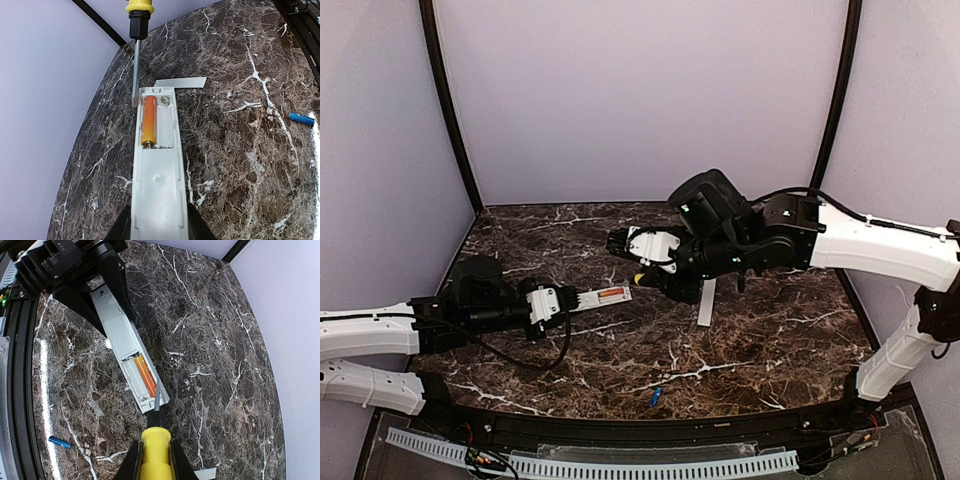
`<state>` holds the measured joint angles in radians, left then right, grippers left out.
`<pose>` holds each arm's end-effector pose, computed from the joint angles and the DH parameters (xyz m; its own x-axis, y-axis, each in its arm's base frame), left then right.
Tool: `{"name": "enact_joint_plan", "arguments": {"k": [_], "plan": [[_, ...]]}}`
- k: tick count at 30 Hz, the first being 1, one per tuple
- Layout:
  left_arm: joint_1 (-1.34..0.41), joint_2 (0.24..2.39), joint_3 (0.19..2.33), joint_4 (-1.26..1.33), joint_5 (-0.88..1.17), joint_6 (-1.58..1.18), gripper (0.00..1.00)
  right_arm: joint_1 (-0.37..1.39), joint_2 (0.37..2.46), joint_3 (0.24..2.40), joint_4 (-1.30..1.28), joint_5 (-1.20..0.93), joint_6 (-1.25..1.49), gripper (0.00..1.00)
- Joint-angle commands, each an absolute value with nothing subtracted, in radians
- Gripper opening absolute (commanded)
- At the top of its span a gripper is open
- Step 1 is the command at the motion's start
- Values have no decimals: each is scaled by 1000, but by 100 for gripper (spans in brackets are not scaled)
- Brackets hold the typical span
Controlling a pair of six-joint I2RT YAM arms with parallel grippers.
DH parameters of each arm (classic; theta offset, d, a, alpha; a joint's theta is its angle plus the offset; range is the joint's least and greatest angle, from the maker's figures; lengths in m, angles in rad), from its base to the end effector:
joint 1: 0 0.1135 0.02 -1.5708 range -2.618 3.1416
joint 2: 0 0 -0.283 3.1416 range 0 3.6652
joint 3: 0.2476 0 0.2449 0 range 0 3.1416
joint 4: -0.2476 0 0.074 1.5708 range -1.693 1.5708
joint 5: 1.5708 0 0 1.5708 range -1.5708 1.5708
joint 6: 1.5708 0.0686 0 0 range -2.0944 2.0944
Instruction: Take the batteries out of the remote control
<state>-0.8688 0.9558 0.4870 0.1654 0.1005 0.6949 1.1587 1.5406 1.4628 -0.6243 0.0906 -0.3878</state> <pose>0.1442 -0.1811 0.2484 0.3779 0.5398 -0.7522 0.7546 0.2913 0.5880 0.1505 0.3287 0.3458 0.0951 -0.7226 -0.6847 -0.9170 0.2041 -0.3428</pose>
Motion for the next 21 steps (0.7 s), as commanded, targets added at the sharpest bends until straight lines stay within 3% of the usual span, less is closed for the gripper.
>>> {"name": "enact_joint_plan", "arguments": {"k": [1, 21], "plan": [[-874, 958, 501, 163, 106, 683, 0, 1173, 1500, 1494, -614, 112, -386, 0], [-873, 949, 502, 164, 107, 678, 0, 1180, 1550, 1490, -620, 110, -390, 0]]}}
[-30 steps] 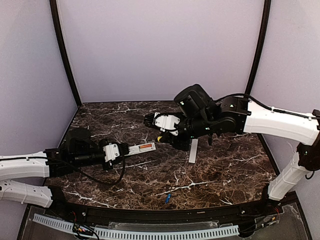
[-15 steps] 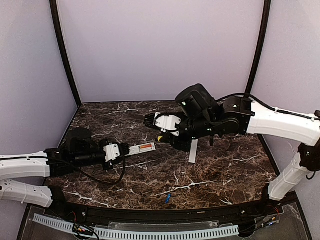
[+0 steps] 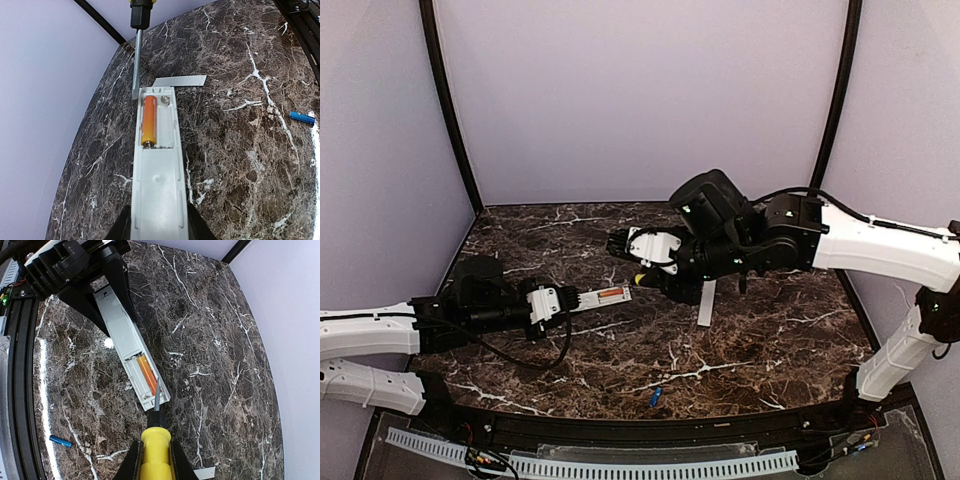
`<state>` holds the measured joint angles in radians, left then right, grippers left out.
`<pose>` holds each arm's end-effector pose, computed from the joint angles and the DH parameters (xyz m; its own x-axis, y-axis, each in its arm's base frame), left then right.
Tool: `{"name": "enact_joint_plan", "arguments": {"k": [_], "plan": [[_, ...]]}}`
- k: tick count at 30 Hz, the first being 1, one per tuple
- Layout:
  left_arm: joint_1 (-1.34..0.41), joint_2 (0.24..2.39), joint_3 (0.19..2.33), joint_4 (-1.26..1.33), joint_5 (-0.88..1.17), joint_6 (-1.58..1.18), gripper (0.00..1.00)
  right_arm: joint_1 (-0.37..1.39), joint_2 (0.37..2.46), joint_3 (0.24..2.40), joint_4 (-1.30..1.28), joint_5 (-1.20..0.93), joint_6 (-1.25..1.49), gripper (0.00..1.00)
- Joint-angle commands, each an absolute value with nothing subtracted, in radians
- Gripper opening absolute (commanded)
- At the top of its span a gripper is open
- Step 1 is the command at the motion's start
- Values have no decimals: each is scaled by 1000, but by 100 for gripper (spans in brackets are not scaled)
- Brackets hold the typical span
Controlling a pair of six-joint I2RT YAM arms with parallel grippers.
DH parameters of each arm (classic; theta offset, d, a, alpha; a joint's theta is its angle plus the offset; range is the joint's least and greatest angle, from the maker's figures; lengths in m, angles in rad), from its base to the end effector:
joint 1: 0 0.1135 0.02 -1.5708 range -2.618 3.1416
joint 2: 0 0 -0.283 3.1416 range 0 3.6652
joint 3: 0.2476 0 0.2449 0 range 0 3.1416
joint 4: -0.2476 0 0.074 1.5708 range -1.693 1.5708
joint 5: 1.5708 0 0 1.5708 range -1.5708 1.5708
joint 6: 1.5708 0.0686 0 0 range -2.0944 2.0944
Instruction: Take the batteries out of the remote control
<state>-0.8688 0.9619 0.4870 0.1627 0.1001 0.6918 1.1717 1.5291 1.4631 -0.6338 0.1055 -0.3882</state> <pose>0.1447 -0.1817 0.2468 0.3711 0.5442 -0.7525 0.7589 0.2893 0.5835 0.1457 0.3269 0.3489 0.1033 -0.7237 -0.6824 -0.9139 0.2018 -0.3523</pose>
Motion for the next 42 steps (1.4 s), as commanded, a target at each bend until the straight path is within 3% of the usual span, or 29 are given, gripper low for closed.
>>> {"name": "enact_joint_plan", "arguments": {"k": [1, 42], "plan": [[-874, 948, 502, 164, 107, 677, 0, 1181, 1554, 1490, -621, 110, -390, 0], [-877, 961, 500, 134, 157, 685, 0, 1262, 1836, 1632, -756, 153, -556, 0]]}}
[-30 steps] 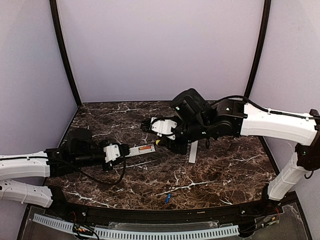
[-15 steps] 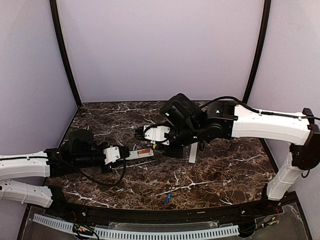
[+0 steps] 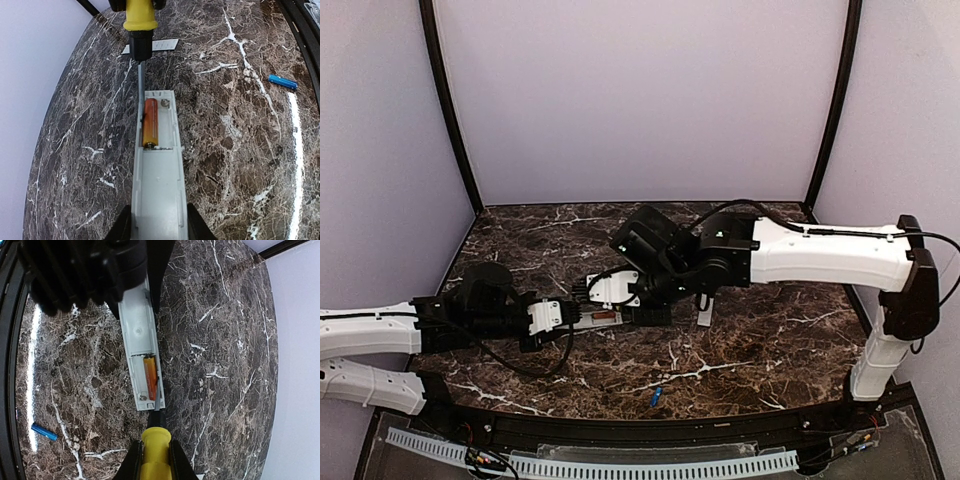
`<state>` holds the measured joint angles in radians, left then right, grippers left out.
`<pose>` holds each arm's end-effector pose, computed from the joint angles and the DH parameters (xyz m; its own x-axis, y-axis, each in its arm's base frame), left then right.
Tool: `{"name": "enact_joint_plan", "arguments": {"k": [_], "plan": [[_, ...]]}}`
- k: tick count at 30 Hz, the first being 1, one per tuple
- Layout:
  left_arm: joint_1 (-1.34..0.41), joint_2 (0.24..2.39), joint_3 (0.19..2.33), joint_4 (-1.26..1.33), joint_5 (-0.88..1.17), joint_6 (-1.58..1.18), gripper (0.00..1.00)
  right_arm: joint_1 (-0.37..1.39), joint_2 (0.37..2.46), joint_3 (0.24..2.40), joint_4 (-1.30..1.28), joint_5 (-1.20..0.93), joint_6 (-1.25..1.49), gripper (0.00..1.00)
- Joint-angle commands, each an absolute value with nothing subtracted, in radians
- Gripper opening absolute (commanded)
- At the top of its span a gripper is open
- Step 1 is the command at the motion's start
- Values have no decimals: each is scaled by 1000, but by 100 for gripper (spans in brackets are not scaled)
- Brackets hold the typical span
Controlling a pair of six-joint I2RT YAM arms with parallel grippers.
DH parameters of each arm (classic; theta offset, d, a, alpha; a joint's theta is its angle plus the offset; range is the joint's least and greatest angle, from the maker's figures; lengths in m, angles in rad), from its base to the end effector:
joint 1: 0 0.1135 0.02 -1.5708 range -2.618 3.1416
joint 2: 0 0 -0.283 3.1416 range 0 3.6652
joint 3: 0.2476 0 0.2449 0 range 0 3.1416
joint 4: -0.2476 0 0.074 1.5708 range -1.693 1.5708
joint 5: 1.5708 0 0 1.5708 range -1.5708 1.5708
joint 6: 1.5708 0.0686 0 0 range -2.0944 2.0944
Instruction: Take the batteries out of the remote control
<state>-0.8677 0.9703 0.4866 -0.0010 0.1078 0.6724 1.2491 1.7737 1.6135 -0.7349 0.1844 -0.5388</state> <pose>0.1392 -0.1757 0.2234 0.2751 0.6332 -0.7234 0.8291 0.2247 0.5119 0.1414 0.3845 0.3017 0.2482 -0.8507 -0.4634 -0.8959 -0.0196 -0.4437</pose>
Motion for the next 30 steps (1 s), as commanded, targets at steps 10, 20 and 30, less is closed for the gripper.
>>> {"name": "enact_joint_plan", "arguments": {"k": [10, 20, 30], "plan": [[-888, 991, 501, 107, 142, 698, 0, 1262, 1881, 1606, -721, 112, -542, 0], [-918, 1016, 498, 94, 89, 744, 0, 1217, 1884, 1587, -692, -28, -508, 0], [-931, 1011, 487, 112, 38, 776, 0, 1121, 1907, 1630, -722, -222, -449, 0]]}}
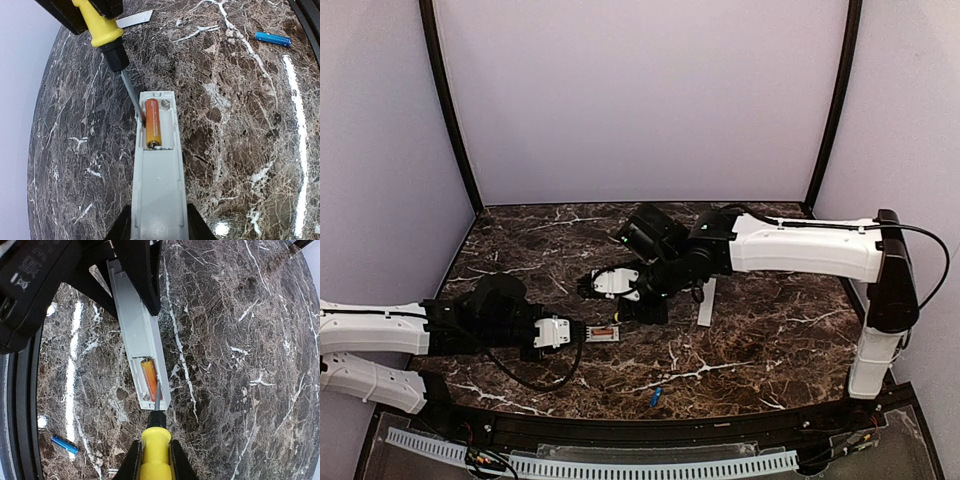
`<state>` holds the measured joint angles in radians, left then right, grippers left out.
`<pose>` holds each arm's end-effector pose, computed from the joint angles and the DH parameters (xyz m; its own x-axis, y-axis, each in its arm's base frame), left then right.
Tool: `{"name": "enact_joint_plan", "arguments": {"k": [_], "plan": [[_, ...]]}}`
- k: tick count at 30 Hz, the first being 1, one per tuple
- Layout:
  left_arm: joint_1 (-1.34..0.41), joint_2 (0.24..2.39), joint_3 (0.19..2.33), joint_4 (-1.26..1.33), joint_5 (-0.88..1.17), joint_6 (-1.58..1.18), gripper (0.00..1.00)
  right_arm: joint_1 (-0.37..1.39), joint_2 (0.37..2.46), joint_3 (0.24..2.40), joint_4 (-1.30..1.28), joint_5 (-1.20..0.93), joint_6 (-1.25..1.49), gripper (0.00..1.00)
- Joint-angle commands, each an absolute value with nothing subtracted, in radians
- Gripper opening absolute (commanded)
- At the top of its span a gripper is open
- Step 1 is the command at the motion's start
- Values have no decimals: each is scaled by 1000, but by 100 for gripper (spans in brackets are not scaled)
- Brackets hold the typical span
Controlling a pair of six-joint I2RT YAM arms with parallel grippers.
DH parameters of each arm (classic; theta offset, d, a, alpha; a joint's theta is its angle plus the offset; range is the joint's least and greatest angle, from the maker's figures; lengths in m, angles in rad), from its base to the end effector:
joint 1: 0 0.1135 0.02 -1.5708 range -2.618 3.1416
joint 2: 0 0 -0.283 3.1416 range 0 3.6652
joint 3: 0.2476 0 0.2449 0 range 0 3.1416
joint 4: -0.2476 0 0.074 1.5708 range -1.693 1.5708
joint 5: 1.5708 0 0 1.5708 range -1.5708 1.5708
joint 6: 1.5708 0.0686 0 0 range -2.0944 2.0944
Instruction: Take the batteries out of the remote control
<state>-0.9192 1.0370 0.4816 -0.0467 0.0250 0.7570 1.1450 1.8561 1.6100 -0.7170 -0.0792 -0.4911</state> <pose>0.1362 -0.1815 0.2022 0.3048 0.7324 -0.6088 0.8228 0.1195 0.5557 0.1710 0.3901 0.2685 0.1379 -0.8341 -0.5341 -0.9769 -0.0258 -0.2120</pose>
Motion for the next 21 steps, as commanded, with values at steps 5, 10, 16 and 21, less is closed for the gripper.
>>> {"name": "enact_joint_plan", "arguments": {"k": [5, 10, 16, 21], "plan": [[-933, 1012, 486, 115, 36, 780, 0, 1098, 1935, 1659, -752, -292, -436, 0], [-935, 1018, 488, 117, 33, 785, 0, 1088, 1950, 1673, -760, -293, -425, 0], [-936, 1020, 488, 114, 25, 791, 0, 1077, 1951, 1680, -762, -327, -408, 0], [-937, 1019, 487, 113, 13, 797, 0, 1069, 1973, 1707, -777, -346, -396, 0]]}}
